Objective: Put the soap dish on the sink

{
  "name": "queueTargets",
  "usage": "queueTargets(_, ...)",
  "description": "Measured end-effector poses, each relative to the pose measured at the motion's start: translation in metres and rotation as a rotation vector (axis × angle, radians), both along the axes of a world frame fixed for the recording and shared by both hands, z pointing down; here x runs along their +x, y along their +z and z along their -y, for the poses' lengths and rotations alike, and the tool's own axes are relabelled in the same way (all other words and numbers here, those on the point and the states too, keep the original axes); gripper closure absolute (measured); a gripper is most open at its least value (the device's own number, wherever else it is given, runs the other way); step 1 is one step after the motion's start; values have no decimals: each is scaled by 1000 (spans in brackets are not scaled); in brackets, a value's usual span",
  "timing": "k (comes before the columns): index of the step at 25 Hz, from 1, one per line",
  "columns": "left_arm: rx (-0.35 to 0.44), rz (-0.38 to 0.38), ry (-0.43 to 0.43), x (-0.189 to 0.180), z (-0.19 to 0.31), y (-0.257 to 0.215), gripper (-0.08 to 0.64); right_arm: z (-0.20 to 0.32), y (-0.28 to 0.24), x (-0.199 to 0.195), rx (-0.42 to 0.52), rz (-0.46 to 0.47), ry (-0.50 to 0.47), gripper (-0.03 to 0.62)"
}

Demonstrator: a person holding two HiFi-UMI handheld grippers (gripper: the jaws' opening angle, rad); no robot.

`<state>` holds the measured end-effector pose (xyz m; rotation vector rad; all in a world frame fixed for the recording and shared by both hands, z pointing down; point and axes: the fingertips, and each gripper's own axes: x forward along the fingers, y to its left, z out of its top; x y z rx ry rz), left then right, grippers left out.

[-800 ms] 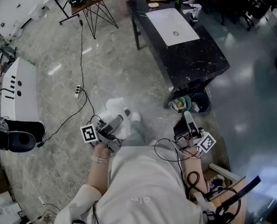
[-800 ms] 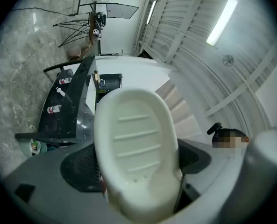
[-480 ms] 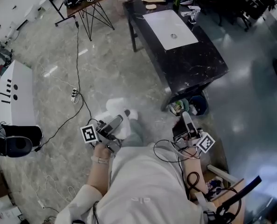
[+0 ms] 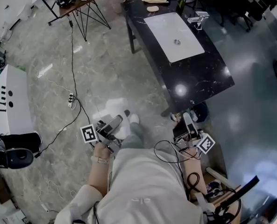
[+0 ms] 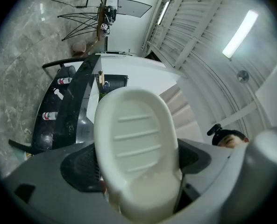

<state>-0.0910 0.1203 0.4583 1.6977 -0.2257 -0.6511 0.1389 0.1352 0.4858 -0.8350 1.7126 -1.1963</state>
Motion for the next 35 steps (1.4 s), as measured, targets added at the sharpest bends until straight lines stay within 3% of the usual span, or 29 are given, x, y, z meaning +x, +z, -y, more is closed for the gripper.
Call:
queueTargets(9, -46, -6, 67, -24, 137, 12, 81, 136, -2, -33, -24, -19, 33, 463)
queueTargets(16, -82, -9, 129, -34, 214, 27, 81, 204, 3, -55, -47, -41, 72, 463)
queueTargets(30, -129, -41, 249, 22, 266, 29, 83, 238, -2, -45, -66, -83, 110, 463)
queueTargets(35, -97, 44, 258, 52, 274, 41, 81, 242, -5, -30, -63, -118, 93, 463)
